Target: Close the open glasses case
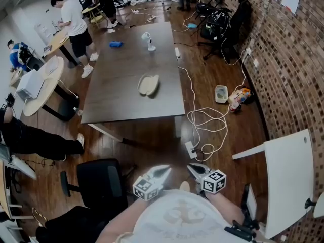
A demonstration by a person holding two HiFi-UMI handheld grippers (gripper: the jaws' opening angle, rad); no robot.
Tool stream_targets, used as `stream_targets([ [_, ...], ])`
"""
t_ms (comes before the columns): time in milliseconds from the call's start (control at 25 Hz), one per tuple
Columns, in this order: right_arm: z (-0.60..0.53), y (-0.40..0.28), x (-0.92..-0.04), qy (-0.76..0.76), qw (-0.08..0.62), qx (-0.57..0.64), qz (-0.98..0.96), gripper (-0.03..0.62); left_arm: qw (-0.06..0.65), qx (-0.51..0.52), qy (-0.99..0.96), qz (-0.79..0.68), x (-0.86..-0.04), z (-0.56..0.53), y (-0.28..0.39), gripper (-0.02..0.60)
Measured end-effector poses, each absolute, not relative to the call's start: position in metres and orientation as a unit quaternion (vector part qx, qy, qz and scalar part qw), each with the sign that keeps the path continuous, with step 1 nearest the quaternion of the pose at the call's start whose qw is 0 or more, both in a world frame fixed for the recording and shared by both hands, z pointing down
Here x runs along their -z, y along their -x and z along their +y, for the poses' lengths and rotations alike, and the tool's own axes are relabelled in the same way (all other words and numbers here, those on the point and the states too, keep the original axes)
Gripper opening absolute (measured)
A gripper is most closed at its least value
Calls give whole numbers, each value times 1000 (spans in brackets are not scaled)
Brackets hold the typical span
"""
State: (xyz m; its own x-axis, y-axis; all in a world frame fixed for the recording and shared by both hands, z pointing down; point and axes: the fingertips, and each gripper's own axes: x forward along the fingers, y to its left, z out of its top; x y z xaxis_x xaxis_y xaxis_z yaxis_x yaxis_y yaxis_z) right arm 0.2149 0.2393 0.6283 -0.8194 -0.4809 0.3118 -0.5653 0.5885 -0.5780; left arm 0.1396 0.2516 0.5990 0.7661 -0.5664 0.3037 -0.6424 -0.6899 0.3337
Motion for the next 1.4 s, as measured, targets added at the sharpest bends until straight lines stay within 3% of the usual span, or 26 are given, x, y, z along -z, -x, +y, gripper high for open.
stream_targets([
  [1040, 153, -160, -589, -358, 30, -345, -867, 8, 211, -63, -923, -314, -572, 165, -58, 5],
  [1400, 137, -88, -590, -346, 44, -344, -872, 8, 223, -52, -917, -328, -576, 144, 8, 5],
])
